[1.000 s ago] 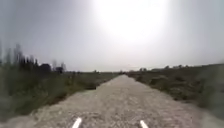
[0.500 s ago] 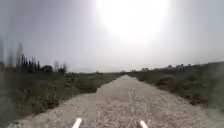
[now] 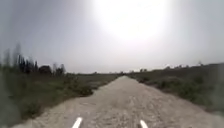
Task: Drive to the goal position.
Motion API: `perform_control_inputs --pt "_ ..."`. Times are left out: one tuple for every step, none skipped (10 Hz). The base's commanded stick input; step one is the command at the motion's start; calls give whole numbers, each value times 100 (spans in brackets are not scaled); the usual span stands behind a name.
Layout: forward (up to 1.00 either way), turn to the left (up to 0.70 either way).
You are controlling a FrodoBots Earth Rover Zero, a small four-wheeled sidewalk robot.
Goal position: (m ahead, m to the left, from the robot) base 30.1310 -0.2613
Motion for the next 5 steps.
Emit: perform_control_inputs --pt "70 0" --pt "70 0" --pt "70 0" --pt "70 0" --pt "70 0"
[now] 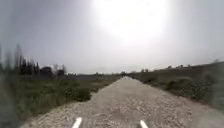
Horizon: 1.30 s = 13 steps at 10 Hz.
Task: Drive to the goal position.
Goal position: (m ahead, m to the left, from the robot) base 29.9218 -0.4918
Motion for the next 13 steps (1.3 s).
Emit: perform_control_inputs --pt "70 0" --pt "70 0" --pt "70 0" --pt "70 0" --pt "70 0" --pt "70 0" --pt "70 0" --pt "70 0" --pt "70 0" --pt "70 0" --pt "70 0" --pt "70 0" --pt "70 0"
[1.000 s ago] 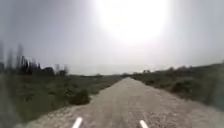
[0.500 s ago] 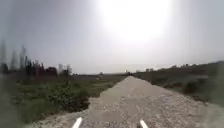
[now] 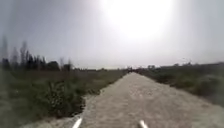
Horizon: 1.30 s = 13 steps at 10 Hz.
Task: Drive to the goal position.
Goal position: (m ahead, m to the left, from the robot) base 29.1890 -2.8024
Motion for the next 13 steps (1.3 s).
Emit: perform_control_inputs --pt "70 -20" --pt "70 -35" --pt "70 -16" --pt "70 0" --pt "70 0" --pt "70 0" --pt "70 0" --pt "70 0" --pt "70 0" --pt "70 0" --pt "70 0" --pt "70 0" --pt "70 0"
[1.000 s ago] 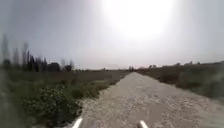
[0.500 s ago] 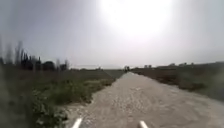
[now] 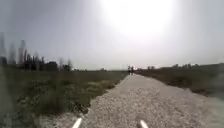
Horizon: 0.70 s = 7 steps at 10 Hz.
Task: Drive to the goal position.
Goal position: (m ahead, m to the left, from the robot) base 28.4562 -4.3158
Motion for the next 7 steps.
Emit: perform_control_inputs --pt "70 0" --pt "70 0" --pt "70 0" --pt "70 -2" --pt "70 -11" --pt "70 -21" --pt "70 -28"
